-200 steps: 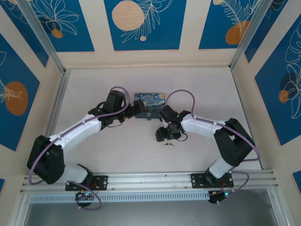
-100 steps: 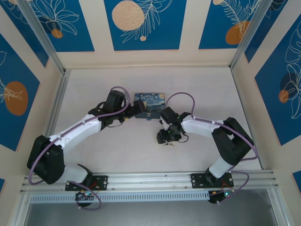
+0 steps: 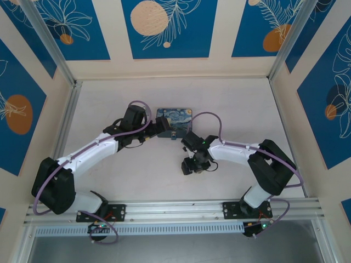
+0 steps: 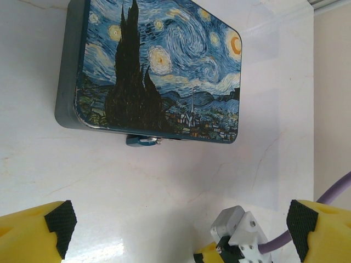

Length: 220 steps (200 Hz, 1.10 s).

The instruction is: Unlock the padlock with the key

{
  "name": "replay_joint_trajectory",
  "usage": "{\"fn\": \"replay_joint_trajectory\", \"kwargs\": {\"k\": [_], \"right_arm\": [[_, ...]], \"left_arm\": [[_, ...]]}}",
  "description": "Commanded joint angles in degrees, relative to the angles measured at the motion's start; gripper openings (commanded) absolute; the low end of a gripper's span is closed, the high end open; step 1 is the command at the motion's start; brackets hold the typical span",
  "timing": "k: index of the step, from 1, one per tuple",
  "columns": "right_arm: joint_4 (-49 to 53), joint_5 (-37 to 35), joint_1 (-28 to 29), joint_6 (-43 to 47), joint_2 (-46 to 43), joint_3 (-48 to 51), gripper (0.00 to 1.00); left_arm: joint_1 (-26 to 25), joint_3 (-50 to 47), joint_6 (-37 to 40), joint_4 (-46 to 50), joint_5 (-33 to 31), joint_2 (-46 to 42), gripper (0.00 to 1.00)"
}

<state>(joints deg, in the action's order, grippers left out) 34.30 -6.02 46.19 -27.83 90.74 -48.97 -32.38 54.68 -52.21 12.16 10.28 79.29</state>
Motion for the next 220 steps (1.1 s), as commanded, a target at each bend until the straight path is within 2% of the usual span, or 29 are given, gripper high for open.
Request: {"fn": "replay_joint_trajectory", "kwargs": {"k": [1, 65, 126, 178, 220], "right_arm": [[5.5, -2.8, 1.1, -1.9, -1.0, 1.2, 0.57], [10.4, -6.4, 1.3, -1.3, 0.1, -1.9, 0.61], [10.6, -7.0, 1.5, -0.5, 1.0, -2.7, 0.55], [10.9, -7.6, 1.8, 0.6, 4.6, -5.5, 0.46], [12.0, -7.5, 2.4, -0.1, 3.5, -4.9, 0.45]], "left_arm": [[-0.3, 1.1, -0.2, -0.3, 0.0, -0.4, 1.00], [-0.3, 1.3, 0.0, -0.4, 0.1, -0.1, 1.00], [-0.3, 1.0, -0.2, -1.1, 0.4, 0.3, 1.00], [-0.3, 1.0, -0.3, -1.1, 0.4, 0.2, 1.00], [-0.3, 1.0, -0.1, -0.9, 0.3, -0.1, 1.00]]}}
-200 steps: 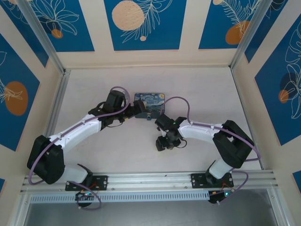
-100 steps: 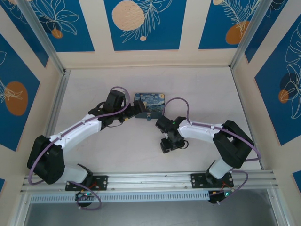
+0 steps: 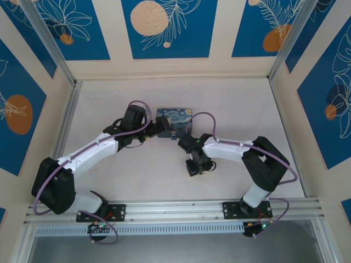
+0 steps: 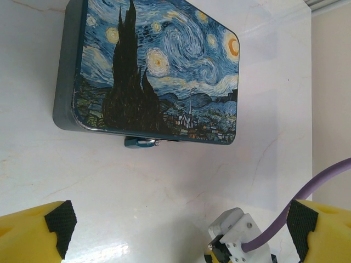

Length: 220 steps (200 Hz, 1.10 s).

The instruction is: Unlock the padlock with the key

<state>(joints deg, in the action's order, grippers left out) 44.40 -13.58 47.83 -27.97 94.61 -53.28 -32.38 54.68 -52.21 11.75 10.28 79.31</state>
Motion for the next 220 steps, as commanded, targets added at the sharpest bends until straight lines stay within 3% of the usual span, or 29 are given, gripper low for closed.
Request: {"fn": "replay_joint_trajectory", "kwargs": {"k": [1, 99, 180, 220], "right_arm": [[1.9, 0.0, 0.8, 0.0, -0.4, -0.5, 0.45], [1.5, -0.2, 1.2, -1.1, -1.4, 1.8, 0.36], [1.4, 0.3, 1.1, -1.6, 0.5, 0.8, 0.02], [2.3, 0.3, 0.9, -2.2, -2.3, 0.0, 0.00]], "left_arm": [[-0.3, 1.0, -0.1, -0.6, 0.3, -0.1, 1.00], [-0.2, 1.2, -0.4, -0.8, 0.3, 0.3, 1.00], [-0.2, 1.2, -0.3, -0.6, 0.3, 0.0, 1.00], [-0.3, 1.2, -0.3, -0.5, 0.2, 0.0, 1.00]]}}
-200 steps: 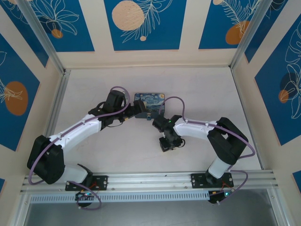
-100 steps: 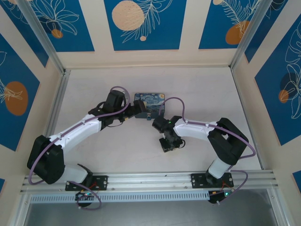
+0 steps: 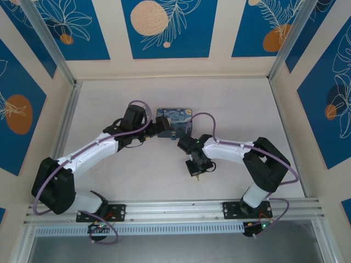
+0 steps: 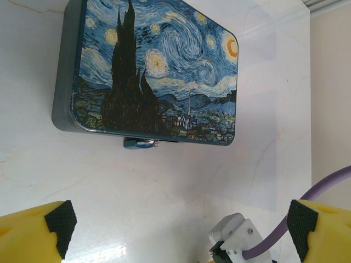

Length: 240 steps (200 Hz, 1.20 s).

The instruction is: Unlock the padlock with the key

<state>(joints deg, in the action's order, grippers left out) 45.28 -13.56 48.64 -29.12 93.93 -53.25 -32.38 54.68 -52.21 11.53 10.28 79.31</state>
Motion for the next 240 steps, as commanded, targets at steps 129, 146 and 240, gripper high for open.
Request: {"fn": "replay_joint_trajectory", "kwargs": {"k": [129, 146, 240], "right_arm": [[-5.7, 10.1, -7.7, -10.4, -20.8, -3.3, 0.00], [-8.5, 11.8, -9.8, -12.4, -23.3, -2.9, 0.00], [-31.2, 26.0, -17.8, -17.6, -29.9, 1.9, 0.00]], "left_arm": [[-0.3, 1.9, -2.6, -2.0, 3.1, 0.4, 1.00], [-0.5, 1.7, -4.2, -3.5, 4.3, 0.5, 1.00], [-2.9, 0.6, -28.2, -15.2, 9.3, 1.9, 0.96]]}}
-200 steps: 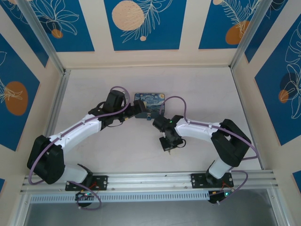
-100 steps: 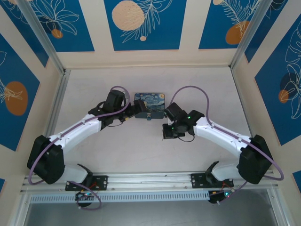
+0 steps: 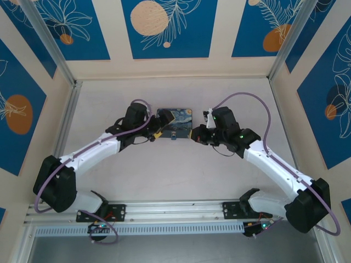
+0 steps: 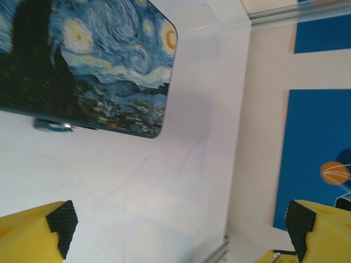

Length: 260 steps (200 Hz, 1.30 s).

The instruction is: Unlock the padlock with the key

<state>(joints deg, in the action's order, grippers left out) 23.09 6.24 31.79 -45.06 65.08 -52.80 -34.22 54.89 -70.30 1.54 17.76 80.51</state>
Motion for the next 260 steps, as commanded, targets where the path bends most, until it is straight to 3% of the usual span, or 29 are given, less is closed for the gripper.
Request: {"fn": "replay_joint_trajectory", "kwargs": {"k": [1, 39, 100, 212, 260], "right_arm": [[-9.3, 6.2, -1.0, -1.6, -1.1, 1.5, 0.00], [-14.7, 7.6, -1.5, -3.7, -0.6, 2.2, 0.00], [-20.0, 4.9, -1.6, -8.8, 0.4, 3.5, 0.00], [-24.8, 0.4, 0.1, -12.6, 4.7, 3.9, 0.00], [-23.7, -1.3, 0.1, -12.5, 4.2, 4.8, 0.00]], "left_arm": [[-1.1, 0.3, -10.5, -5.4, 1.7, 0.7, 0.96], [-2.8, -3.3, -23.3, -14.2, 1.1, 1.6, 0.88], [-5.7, -5.0, -36.2, -24.8, -1.4, 4.7, 0.79], [-8.2, -3.8, -41.4, -30.7, -3.7, 6.8, 0.69], [-8.5, -4.4, -41.5, -30.8, -5.1, 6.2, 0.58]]}}
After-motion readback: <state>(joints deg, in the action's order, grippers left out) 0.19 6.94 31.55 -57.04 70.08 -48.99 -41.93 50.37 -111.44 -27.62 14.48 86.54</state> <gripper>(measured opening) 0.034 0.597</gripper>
